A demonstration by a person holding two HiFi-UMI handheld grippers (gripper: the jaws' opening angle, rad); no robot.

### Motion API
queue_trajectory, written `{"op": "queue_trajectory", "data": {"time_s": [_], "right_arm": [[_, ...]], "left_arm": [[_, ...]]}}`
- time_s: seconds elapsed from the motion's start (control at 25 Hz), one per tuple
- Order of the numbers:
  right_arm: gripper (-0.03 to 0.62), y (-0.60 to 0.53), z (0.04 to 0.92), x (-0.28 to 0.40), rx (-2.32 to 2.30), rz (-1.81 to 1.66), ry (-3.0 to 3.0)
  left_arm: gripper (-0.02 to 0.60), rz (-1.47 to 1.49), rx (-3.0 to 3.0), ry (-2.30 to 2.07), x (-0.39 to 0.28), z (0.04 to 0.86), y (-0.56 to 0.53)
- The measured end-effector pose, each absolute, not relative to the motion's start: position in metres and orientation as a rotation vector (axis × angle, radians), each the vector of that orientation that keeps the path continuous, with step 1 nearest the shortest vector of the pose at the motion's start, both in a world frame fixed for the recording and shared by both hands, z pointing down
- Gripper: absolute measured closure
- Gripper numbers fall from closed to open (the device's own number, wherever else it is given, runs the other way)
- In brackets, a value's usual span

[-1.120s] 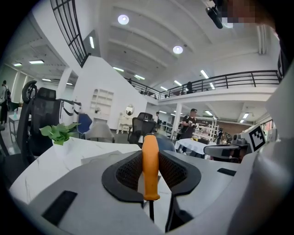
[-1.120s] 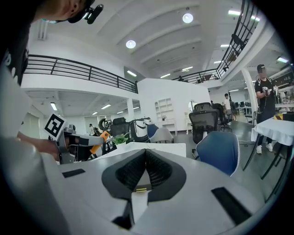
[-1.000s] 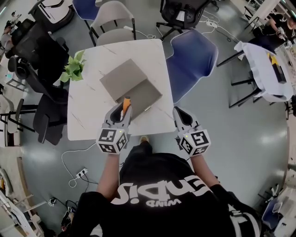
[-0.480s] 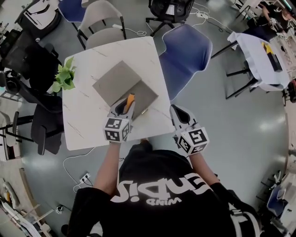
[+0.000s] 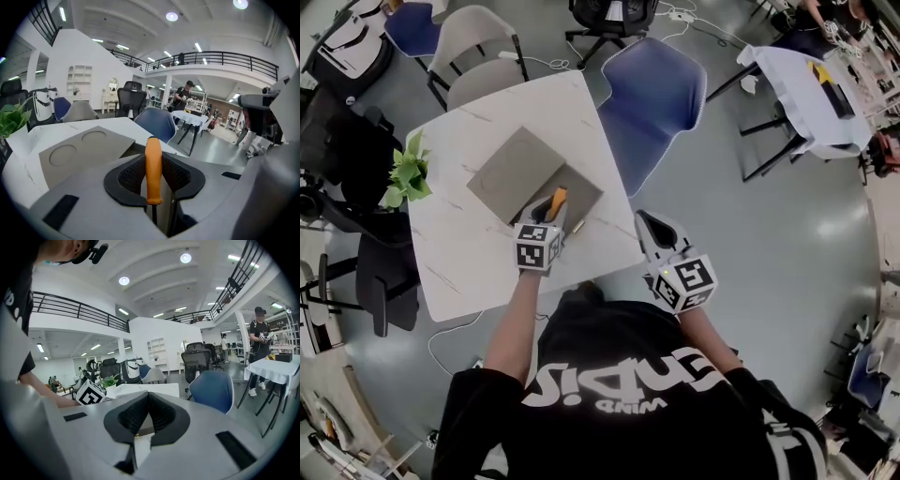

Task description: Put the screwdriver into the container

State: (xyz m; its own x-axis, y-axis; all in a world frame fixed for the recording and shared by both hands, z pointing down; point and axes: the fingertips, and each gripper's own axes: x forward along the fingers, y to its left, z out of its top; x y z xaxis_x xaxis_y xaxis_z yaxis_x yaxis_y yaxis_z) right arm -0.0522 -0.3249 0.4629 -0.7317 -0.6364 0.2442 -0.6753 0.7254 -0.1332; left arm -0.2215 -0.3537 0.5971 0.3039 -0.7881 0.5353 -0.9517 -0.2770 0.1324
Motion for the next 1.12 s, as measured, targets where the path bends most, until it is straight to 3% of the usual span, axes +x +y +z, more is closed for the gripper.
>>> {"op": "queue_trajectory", "data": {"time_s": [1.12], "right_arm": [[0.582,-0.324,0.463,-0.029,1.237,0.368,-2.667]], "left_arm": [[0.463,0.804,2.001,-1.308,-0.208,0.682,-0.362]]}}
